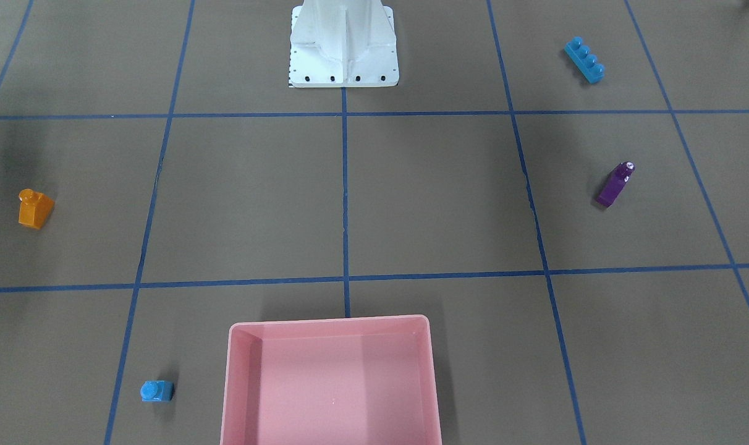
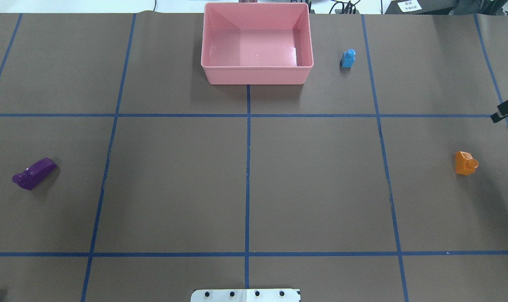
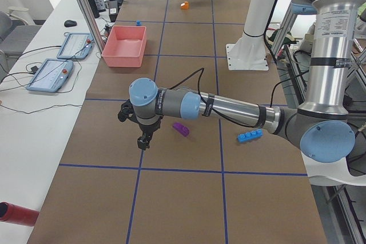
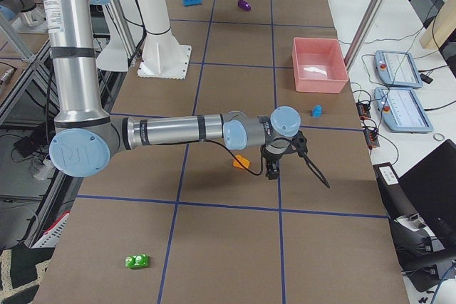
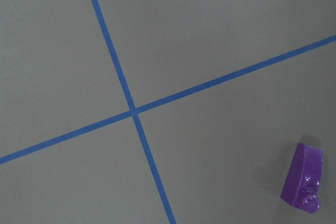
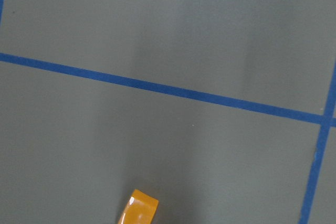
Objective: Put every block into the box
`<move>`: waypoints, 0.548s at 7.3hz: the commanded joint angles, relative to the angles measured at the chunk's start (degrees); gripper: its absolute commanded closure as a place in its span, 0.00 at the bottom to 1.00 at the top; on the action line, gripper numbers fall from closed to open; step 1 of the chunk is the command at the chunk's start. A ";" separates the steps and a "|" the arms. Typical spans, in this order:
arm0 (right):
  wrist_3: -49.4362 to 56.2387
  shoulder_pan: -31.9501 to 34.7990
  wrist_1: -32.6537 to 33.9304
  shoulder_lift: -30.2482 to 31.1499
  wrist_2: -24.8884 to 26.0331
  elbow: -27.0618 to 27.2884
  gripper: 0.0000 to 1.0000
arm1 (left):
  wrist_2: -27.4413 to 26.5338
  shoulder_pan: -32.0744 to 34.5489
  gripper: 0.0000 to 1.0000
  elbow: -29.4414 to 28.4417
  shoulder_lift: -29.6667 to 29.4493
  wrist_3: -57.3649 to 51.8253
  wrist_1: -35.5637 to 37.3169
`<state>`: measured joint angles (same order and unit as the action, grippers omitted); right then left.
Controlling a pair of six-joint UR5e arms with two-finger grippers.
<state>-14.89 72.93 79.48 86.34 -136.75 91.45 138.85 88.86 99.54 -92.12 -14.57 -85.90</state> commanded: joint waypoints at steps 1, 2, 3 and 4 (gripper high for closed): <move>-18.55 -8.84 -8.09 -0.12 5.08 -0.05 0.00 | 0.11 -0.09 0.00 -0.13 -0.51 0.24 0.12; -18.77 -11.30 -7.93 0.49 5.09 -0.40 0.00 | 0.02 -0.53 0.00 -0.05 -0.77 4.68 0.03; -18.95 -11.76 -7.50 1.10 4.74 -0.40 0.00 | 0.11 -1.23 0.00 0.48 -0.78 8.46 -1.28; -18.95 -12.80 -7.41 2.15 4.91 -0.40 0.00 | 0.19 -1.32 0.00 0.39 -0.69 8.94 -2.42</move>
<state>-33.28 61.64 72.01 87.39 -131.95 91.10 138.96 87.91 99.81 -92.82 -7.91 -86.99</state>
